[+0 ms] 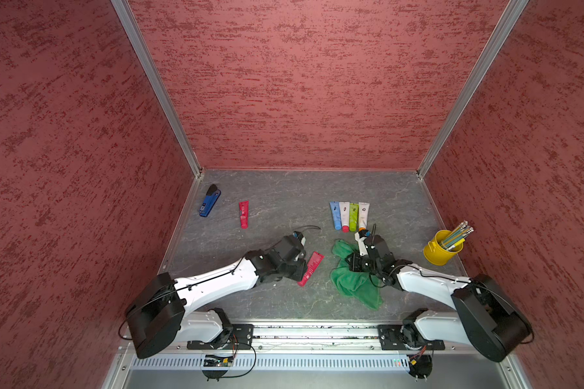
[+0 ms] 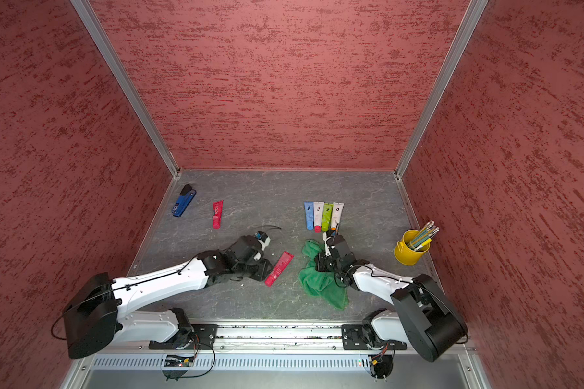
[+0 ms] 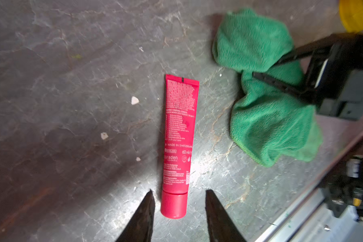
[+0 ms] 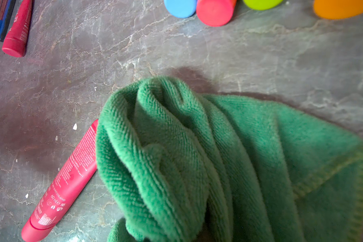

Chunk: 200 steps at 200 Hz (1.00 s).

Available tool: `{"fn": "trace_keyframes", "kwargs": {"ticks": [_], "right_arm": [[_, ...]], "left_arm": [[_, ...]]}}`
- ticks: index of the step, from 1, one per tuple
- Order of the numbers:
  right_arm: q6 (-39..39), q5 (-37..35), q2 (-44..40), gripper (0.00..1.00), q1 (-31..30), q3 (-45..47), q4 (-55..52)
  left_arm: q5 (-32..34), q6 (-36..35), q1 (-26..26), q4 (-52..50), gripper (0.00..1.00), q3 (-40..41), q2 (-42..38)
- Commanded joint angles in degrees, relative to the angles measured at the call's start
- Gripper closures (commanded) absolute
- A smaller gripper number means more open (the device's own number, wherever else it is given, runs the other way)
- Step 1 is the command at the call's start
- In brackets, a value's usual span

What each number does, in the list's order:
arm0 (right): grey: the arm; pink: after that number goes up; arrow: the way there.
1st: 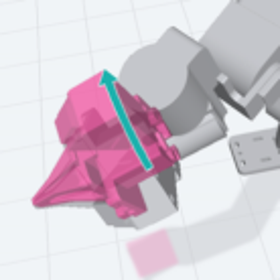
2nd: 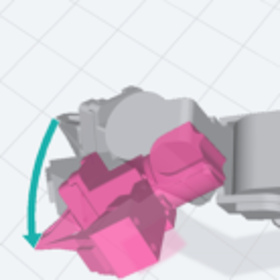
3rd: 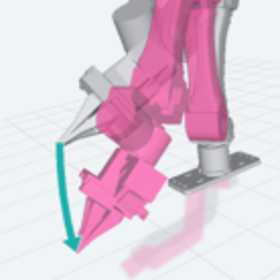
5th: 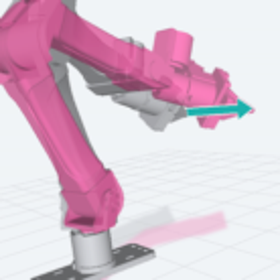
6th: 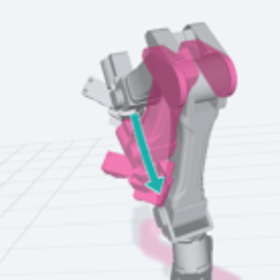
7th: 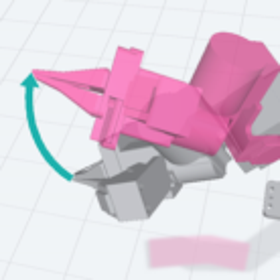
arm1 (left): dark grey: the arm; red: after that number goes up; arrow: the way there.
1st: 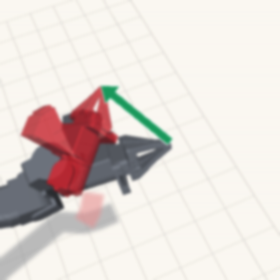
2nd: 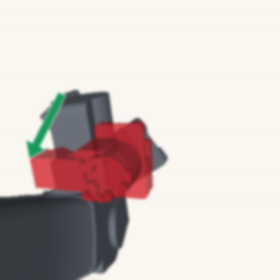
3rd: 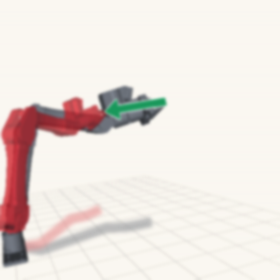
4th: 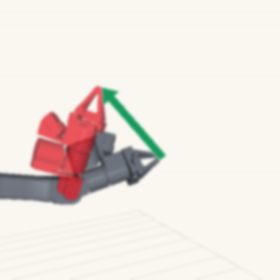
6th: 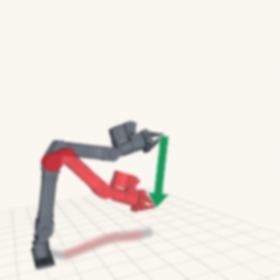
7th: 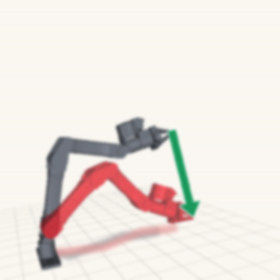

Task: Wipe the surface of the toothpaste tube
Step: Adjust the toothpaste at the center of the board.

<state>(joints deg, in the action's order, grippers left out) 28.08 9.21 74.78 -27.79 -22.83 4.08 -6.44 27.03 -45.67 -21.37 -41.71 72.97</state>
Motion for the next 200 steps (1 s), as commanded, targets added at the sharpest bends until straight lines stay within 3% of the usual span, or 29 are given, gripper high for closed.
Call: {"fn": "trace_keyframes", "kwargs": {"ticks": [1, 32, 72, 200], "right_arm": [[-1.0, 0.5, 0.3, 1.00, 0.8, -0.2, -0.9], [-1.2, 1.3, 1.0, 1.00, 0.7, -0.4, -0.7], [-1.4, 2.4, 2.0, 1.00, 0.8, -0.7, -0.5], [-1.6, 3.3, 1.5, 0.99, 0.3, -0.2, 0.2]], "left_arm": [[-17.0, 0.0, 8.1, 3.2, 0.62, 0.1, 1.5], [-25.2, -3.6, 10.8, 2.8, 0.63, -3.1, 9.3], [-29.5, -4.2, 10.7, 7.0, 0.64, -2.8, 14.8], [-21.4, -8.3, 7.5, 3.6, 0.68, -5.9, 23.0]]}}
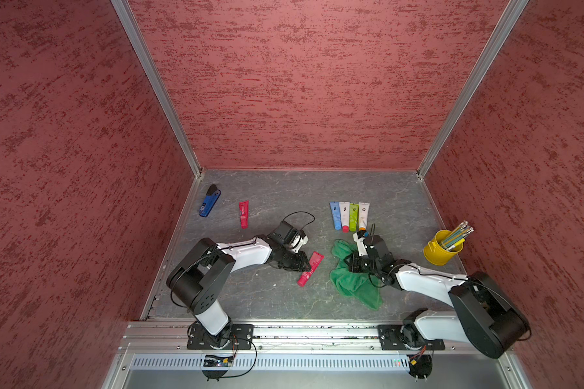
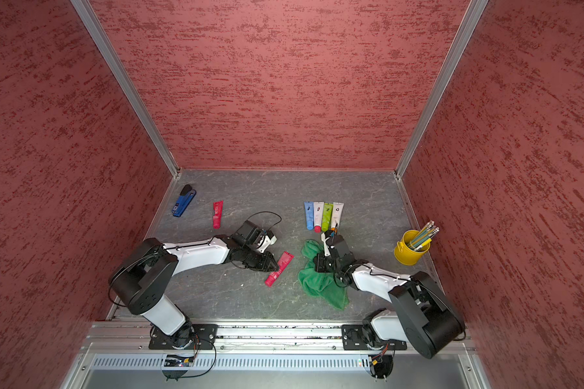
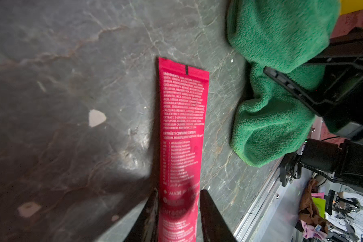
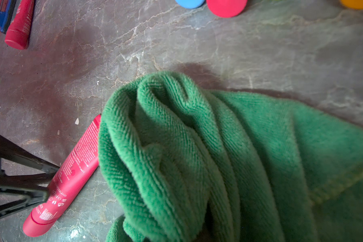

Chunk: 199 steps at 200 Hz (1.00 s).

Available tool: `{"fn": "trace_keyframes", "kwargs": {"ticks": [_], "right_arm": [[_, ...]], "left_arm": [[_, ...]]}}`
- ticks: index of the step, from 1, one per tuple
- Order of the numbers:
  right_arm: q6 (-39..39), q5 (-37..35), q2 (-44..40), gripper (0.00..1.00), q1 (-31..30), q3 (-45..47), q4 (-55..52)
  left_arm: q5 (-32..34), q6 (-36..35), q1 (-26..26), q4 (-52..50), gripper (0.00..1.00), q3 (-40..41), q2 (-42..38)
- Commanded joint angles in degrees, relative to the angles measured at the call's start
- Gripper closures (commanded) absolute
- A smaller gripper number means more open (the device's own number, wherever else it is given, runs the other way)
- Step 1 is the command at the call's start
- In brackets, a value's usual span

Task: Wipe the surface of the toothpaste tube
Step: Adjust the toothpaste at the center of the board.

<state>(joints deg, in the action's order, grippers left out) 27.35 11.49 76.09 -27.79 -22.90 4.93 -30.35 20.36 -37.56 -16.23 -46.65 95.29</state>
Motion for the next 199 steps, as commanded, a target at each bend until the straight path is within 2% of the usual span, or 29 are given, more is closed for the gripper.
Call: {"fn": "trace_keyframes", "kwargs": {"ticks": [1, 29, 71, 104, 144, 199], "right_arm": [[-0.9, 1.0, 0.1, 1.00, 0.4, -0.1, -0.6], [-1.0, 1.0, 0.1, 0.99, 0.2, -0.1, -0.6], [-1.0, 1.0, 0.1, 0.99, -0.1, -0.1, -0.5], [-1.0, 0.9, 0.1, 0.99, -0.2, -0.2, -0.6], [-1.1, 0.8, 0.0, 0.99, -0.4, -0.1, -0.6], [-1.2, 1.0, -0.7, 0.98, -0.6, 0.2, -0.2]], "left_arm": [[2.6, -1.7, -0.6, -1.5, 0.69, -0.9, 0.7], [6.9, -2.2, -2.1, -4.1, 0.70, -1.5, 0.9], [15.2, -1.1, -6.9, -9.5, 0.70, -0.5, -0.1], [18.4, 0.3, -8.6, -10.2, 0.87, 1.1, -0.2], [22.3, 1.2, -8.6, -12.6, 0.95, 0.1, -1.8], [42.7, 2.8, -8.7, -31.6, 0.97, -11.5, 1.0]]}}
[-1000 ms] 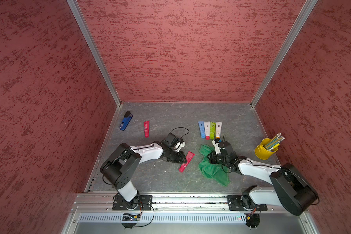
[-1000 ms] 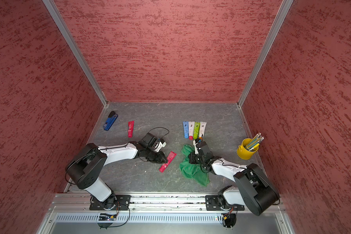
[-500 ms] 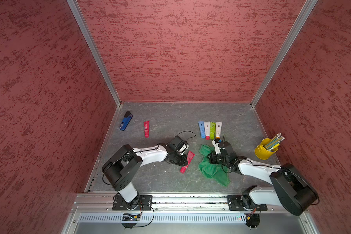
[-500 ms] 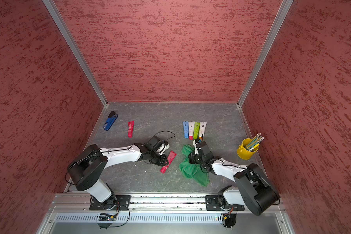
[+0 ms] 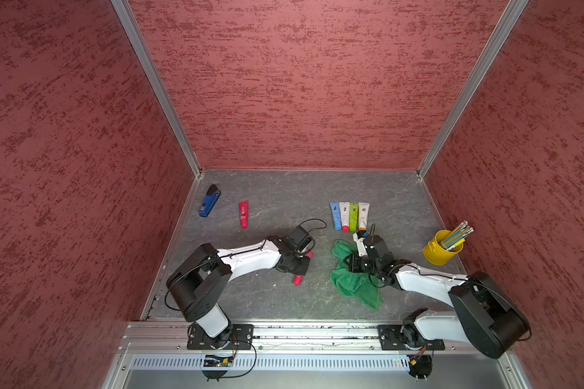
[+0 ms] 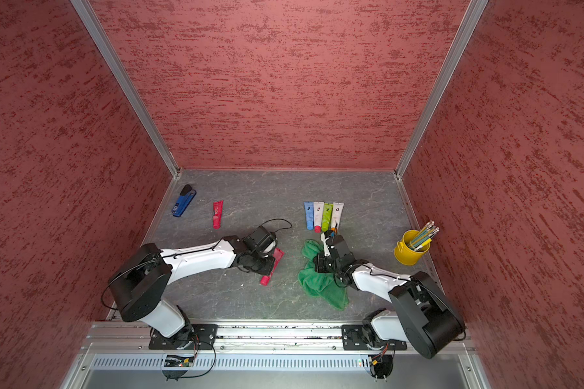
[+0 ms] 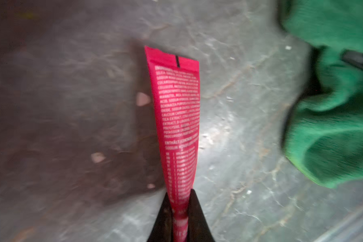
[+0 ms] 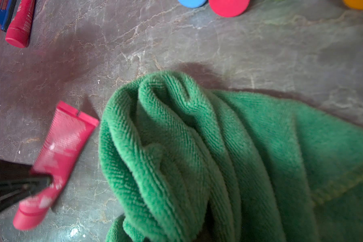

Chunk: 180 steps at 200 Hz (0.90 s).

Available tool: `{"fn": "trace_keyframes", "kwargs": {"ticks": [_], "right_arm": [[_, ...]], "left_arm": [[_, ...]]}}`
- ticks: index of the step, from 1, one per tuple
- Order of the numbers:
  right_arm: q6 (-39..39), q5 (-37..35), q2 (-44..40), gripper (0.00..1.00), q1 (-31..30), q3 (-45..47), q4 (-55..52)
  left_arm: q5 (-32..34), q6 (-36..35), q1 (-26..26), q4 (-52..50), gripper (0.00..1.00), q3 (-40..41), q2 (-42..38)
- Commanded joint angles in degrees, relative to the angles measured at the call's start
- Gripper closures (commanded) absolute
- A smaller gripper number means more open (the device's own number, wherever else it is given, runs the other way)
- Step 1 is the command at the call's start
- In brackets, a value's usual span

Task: Wipe the surface of the toothpaste tube
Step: Adjust the toothpaste at the center of the board.

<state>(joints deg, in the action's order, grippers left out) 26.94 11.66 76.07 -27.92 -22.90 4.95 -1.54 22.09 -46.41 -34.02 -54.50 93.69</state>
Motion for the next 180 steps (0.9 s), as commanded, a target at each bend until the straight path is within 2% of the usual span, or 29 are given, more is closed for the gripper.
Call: {"fn": "trace_keyframes", "kwargs": {"ticks": [1, 41, 56, 108, 153, 180], "right_arm": [[-0.8, 0.8, -0.6, 0.98, -0.4, 0.2, -0.3], [-0.8, 0.6, -0.8, 0.98, -0.8, 0.3, -0.2], [-0.9, 0.6, -1.0, 0.98, -0.9, 0.4, -0.2], [-0.8, 0.4, -1.1, 0.98, -1.1, 0.4, -0.1], [-0.7, -0.1, -1.4, 0.98, -1.1, 0.4, -0.2], [-0.7, -0.2, -1.1, 0.98, -1.0, 0.3, -0.3]], "left_arm": [[14.2, 1.0, 0.2, -14.1, 0.97, -3.9, 2.6], [28.5, 3.3, -0.8, -22.9, 0.99, -12.0, 8.0], [32.1, 3.8, -1.7, -24.3, 0.99, -14.2, 10.8], [38.0, 5.8, -6.9, -25.9, 0.97, -20.2, 19.5], [37.0, 7.5, -11.8, -20.9, 0.85, -18.1, 19.7], [38.2, 7.9, -14.8, -19.5, 0.66, -17.6, 17.6]]}}
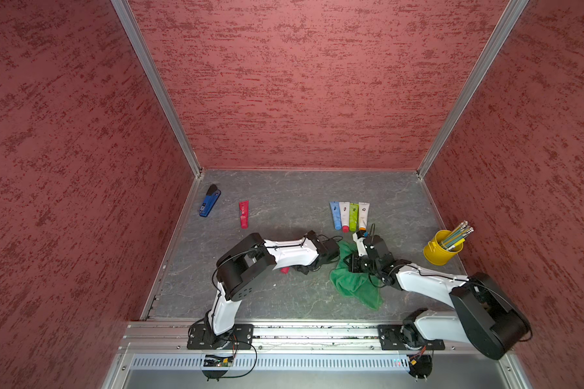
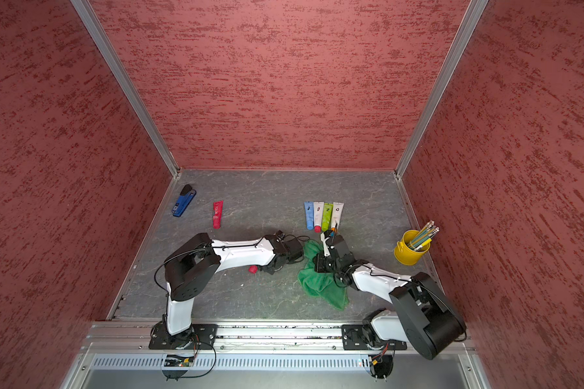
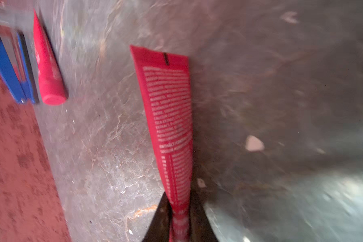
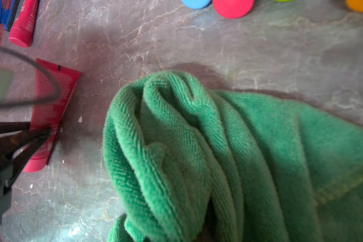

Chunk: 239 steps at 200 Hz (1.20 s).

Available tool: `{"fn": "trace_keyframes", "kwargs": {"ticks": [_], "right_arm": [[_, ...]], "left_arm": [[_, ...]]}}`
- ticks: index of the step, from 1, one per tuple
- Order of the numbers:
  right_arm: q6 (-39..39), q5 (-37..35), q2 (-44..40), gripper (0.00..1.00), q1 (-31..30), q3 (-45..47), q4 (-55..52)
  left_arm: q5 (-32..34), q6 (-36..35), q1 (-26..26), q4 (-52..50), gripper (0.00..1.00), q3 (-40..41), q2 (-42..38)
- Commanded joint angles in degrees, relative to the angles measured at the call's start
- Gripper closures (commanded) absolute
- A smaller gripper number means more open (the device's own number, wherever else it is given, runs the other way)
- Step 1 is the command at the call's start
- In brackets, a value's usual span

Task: Wipe the surface of the toothpaste tube
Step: Adjust the toothpaste at the center of the board, then move the toothpaste to the center of the board.

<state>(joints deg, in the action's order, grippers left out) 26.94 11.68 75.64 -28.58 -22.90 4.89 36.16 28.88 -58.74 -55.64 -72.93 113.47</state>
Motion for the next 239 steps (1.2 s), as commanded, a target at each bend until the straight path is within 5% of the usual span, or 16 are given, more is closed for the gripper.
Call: {"fn": "trace_keyframes", "kwargs": {"ticks": [1, 52, 107, 160, 239], "right_arm": [[-0.7, -0.3, -0.7, 0.97, -0.4, 0.3, -0.2], [-0.8, -0.4, -0.5, 0.97, -0.4, 0.1, -0.2], [-0.7, -0.5, -0.4, 0.96, -0.4, 0.1, -0.4], [-0.7, 1.3, -0.6, 0.96, -0.4, 0.3, 0.4], [-0.6, 4.1, -4.0, 0.97, -0.4, -1.8, -0.5]], "left_arm": [[0.5, 1.1, -2.5, 2.1, 0.65, 0.8, -2.3], [-2.0, -0.9, -2.8, 10.7, 0.48, 8.7, -17.5], [-23.2, -1.2, 5.7, 25.8, 0.38, 27.0, -34.1], [-32.2, -1.4, 10.5, 33.8, 0.45, 36.6, -37.1], [-32.9, -5.0, 11.5, 36.4, 0.80, 36.7, -32.8]]}}
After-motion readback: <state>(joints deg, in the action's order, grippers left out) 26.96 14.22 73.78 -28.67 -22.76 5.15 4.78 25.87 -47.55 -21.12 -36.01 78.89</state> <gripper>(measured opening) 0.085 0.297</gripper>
